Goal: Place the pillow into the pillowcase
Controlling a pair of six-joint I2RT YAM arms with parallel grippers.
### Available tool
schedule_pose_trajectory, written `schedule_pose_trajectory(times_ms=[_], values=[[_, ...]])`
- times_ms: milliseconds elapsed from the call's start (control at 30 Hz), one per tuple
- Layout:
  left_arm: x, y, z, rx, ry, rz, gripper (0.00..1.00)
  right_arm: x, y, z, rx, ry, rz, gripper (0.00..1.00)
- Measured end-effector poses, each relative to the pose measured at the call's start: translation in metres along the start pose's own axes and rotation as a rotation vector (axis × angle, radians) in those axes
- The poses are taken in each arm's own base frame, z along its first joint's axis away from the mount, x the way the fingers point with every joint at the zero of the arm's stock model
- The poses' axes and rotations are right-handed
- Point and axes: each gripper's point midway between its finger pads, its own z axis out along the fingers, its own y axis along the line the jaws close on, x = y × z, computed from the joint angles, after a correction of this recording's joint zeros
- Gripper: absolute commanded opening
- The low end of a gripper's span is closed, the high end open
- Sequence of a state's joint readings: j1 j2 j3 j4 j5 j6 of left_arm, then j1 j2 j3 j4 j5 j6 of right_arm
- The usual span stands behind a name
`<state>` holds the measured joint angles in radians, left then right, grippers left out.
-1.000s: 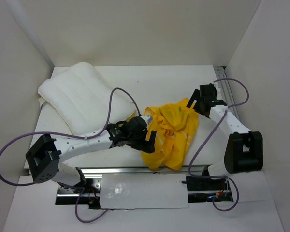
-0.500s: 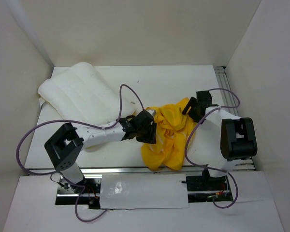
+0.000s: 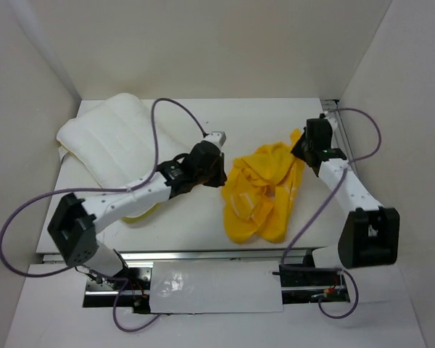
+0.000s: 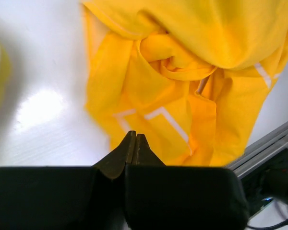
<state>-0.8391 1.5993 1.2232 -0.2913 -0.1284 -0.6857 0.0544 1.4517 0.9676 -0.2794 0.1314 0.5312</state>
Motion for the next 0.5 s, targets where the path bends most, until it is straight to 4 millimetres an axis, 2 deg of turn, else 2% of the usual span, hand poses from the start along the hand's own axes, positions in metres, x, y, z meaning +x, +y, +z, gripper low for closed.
schedule_pose_trajectory(times_ms=[100,133,167,200,233,267,333,400,500], values=[[-0.042,-0.007,-0.048,0.023,-0.161,0.004,0.00,-0.068,0.019,-0.059,-0.054,-0.207,0.000,0.00],[-0.054,-0.010,-0.065,0.038,-0.212,0.003,0.11,-0.087,0.025,-0.080,-0.077,-0.273,0.001,0.00],[-0.064,-0.013,-0.079,0.055,-0.255,0.002,0.28,-0.105,0.030,-0.103,-0.103,-0.337,0.002,0.00],[-0.073,-0.016,-0.092,0.074,-0.295,0.013,0.61,-0.120,0.036,-0.125,-0.133,-0.393,0.000,0.00],[-0.079,-0.018,-0.099,0.090,-0.318,0.021,0.70,-0.130,0.041,-0.143,-0.165,-0.431,-0.011,0.00],[-0.082,-0.022,-0.102,0.109,-0.330,0.023,0.76,-0.136,0.045,-0.156,-0.190,-0.456,-0.027,0.00],[-0.079,-0.025,-0.096,0.122,-0.314,0.041,0.79,-0.144,0.055,-0.178,-0.243,-0.468,-0.077,0.00],[-0.068,-0.024,-0.082,0.112,-0.270,0.050,0.81,-0.149,0.073,-0.192,-0.315,-0.451,-0.144,0.00],[-0.047,-0.014,-0.063,0.083,-0.204,0.061,0.90,-0.150,0.109,-0.211,-0.465,-0.413,-0.249,0.00]])
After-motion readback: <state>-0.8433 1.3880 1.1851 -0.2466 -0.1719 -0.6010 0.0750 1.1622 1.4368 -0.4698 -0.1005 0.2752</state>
